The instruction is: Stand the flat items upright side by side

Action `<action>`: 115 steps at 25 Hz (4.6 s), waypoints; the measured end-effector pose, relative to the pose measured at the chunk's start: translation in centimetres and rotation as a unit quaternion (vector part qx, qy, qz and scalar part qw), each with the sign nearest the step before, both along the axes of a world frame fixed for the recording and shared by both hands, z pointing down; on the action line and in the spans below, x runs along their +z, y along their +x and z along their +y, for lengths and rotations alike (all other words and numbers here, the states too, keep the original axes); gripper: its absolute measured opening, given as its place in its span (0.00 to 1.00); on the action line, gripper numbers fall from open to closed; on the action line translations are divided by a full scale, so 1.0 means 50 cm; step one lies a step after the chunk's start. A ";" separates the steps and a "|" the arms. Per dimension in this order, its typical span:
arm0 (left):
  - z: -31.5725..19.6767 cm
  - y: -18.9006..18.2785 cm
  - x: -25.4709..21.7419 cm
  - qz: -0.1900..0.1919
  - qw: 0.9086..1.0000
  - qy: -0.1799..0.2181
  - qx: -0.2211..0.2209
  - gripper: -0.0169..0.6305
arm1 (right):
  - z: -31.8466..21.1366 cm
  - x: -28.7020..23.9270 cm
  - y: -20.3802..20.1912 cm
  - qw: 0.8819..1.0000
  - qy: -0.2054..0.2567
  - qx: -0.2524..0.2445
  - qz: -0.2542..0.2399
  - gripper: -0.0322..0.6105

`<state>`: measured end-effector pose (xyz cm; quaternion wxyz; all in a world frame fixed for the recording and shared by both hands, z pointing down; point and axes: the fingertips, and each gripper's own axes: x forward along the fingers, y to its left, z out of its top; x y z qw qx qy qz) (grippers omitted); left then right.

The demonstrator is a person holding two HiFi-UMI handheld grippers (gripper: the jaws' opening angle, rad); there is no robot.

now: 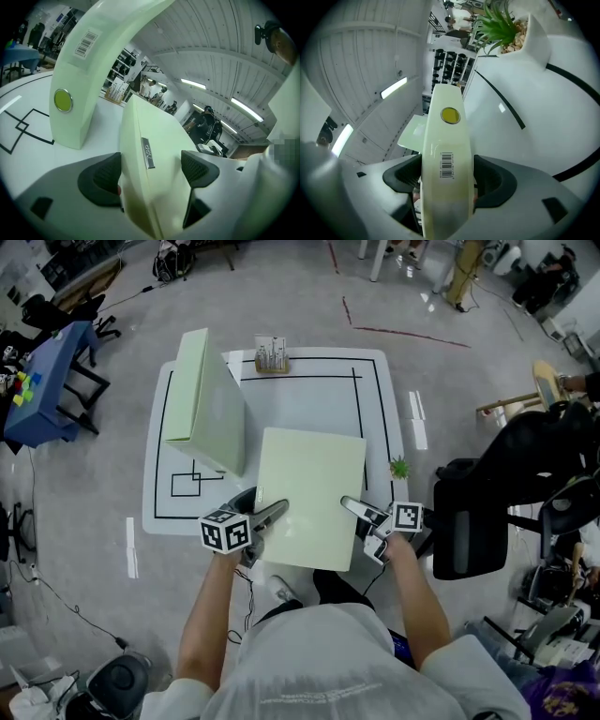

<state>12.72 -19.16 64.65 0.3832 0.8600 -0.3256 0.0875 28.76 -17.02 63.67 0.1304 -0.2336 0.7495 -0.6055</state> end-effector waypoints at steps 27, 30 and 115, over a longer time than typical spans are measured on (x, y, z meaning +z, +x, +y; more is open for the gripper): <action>0.003 0.020 -0.031 0.041 0.998 0.016 0.052 0.65 | 0.041 -0.052 -0.084 0.991 0.084 -0.083 0.065 0.60; 0.003 0.029 -0.041 0.044 0.997 0.023 0.056 0.65 | 0.041 -0.065 -0.075 0.989 0.095 -0.080 0.077 0.58; -0.145 -0.242 -0.472 -0.273 0.820 0.465 0.191 0.29 | -0.302 -0.248 -0.306 0.752 0.381 0.170 0.510 0.57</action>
